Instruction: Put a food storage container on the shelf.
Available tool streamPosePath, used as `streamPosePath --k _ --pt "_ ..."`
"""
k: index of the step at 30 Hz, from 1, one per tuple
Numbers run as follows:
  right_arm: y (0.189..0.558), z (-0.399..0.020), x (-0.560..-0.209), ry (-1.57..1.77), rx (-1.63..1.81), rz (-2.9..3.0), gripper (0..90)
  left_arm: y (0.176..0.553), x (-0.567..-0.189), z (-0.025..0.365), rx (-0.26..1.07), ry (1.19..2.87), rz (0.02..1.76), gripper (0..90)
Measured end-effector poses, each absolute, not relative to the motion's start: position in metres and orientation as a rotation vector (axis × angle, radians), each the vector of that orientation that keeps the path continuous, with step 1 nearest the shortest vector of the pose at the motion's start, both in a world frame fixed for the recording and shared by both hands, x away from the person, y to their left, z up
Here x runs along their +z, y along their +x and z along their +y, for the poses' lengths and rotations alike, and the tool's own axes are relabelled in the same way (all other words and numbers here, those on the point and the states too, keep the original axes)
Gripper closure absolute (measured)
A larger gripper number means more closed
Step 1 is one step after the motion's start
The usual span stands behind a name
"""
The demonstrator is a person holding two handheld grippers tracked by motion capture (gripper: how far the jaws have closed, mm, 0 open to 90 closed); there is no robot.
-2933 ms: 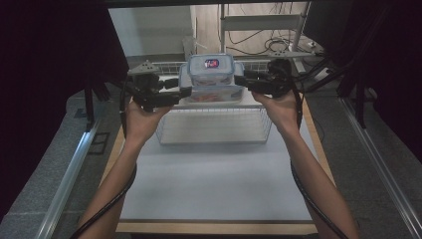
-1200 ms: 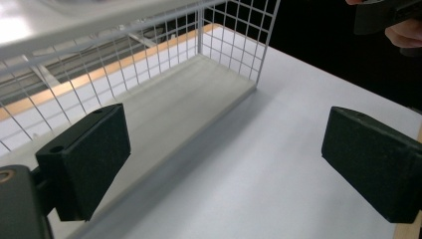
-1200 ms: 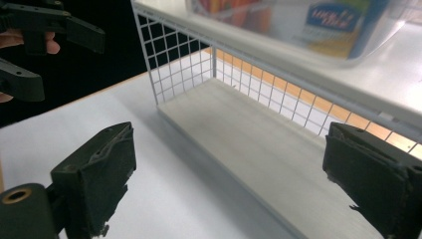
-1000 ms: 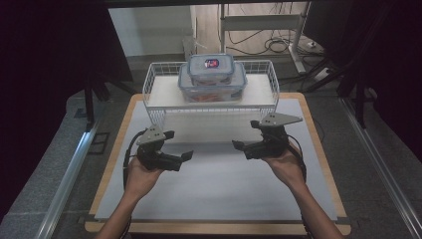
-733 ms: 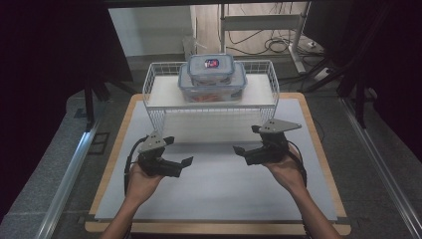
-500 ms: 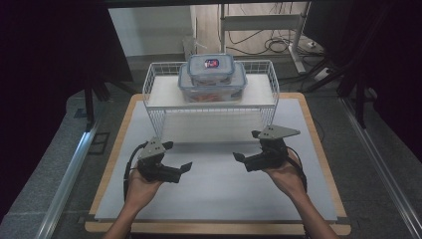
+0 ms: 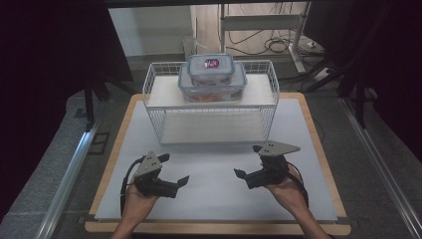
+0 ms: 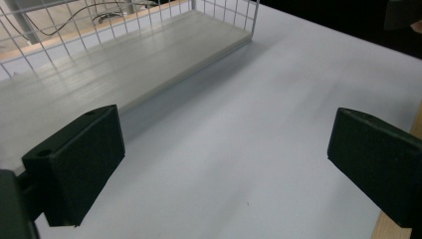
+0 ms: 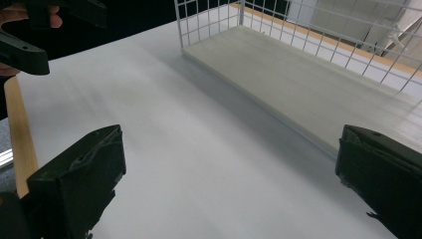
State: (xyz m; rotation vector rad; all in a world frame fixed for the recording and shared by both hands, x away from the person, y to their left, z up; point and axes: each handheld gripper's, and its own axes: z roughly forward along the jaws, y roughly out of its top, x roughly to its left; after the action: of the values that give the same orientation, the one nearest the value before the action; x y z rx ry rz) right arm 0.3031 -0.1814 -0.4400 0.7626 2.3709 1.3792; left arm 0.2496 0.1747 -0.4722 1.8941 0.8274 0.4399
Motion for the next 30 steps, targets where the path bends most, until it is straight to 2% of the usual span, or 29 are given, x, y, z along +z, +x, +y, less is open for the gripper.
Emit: streamPosePath --k 19,30 --pt "0.277 -0.209 -0.47 0.782 1.276 2.373 0.0 0.222 -0.5 0.175 0.517 1.972 0.85 1.4" --pt "0.262 -0.226 -0.482 0.804 1.228 2.366 0.0 0.207 -0.511 0.185 0.504 1.994 0.91 1.4"
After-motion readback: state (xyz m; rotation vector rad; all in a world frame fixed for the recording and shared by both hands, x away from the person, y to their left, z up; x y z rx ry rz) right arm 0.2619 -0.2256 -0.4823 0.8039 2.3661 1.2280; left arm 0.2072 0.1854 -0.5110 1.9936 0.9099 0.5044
